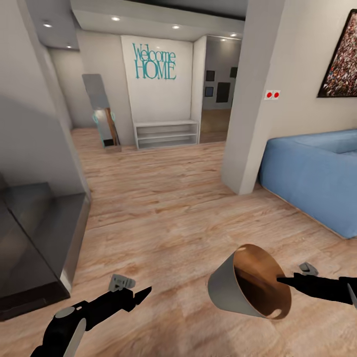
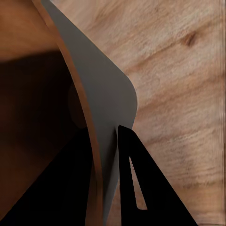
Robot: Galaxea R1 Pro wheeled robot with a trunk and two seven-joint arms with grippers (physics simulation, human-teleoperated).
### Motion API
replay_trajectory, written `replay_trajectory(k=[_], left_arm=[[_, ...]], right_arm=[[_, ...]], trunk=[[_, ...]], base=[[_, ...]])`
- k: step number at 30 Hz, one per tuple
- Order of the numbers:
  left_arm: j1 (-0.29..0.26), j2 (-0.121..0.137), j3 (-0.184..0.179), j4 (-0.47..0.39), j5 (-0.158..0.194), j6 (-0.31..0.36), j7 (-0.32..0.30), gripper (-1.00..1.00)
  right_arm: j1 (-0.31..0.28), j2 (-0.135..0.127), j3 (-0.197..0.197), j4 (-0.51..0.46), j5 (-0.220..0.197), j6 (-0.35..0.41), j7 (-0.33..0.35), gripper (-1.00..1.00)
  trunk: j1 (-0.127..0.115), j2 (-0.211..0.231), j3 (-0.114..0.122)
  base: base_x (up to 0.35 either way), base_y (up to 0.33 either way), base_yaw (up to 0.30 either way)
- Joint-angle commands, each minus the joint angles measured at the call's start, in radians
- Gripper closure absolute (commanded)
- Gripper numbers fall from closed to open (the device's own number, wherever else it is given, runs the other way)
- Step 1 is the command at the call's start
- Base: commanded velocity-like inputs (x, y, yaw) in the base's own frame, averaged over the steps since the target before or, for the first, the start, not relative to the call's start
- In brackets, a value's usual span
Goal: Put the three can of soda from the living room inside the tash can in the kitchen.
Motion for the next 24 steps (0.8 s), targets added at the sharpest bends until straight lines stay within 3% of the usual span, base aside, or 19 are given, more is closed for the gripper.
replay_trajectory(k=[1, 15, 24], left_arm=[[0.0, 0.0, -0.001, 0.001, 0.0, 0.0, 0.001, -1.0], [0.0, 0.0, -0.006, 0.004, -0.002, -0.014, 0.0, -1.0], [0.0, -0.002, -0.009, 0.009, -0.01, -0.014, 0.007, -1.0]], right_arm=[[-0.001, 0.0, -0.001, -0.001, -0.017, 0.015, 0.006, 1.0], [-0.001, 0.0, -0.003, -0.001, -0.016, 0.015, 0.006, 1.0], [-0.001, 0.0, -0.003, -0.001, -0.017, 0.015, 0.006, 1.0]], trunk=[[0.0, 0.0, 0.0], [0.0, 0.0, 0.0], [0.0, 0.0, 0.0]], base=[[0.0, 0.0, -0.278], [0.021, 0.0, -0.278], [0.193, -0.114, -0.278]])
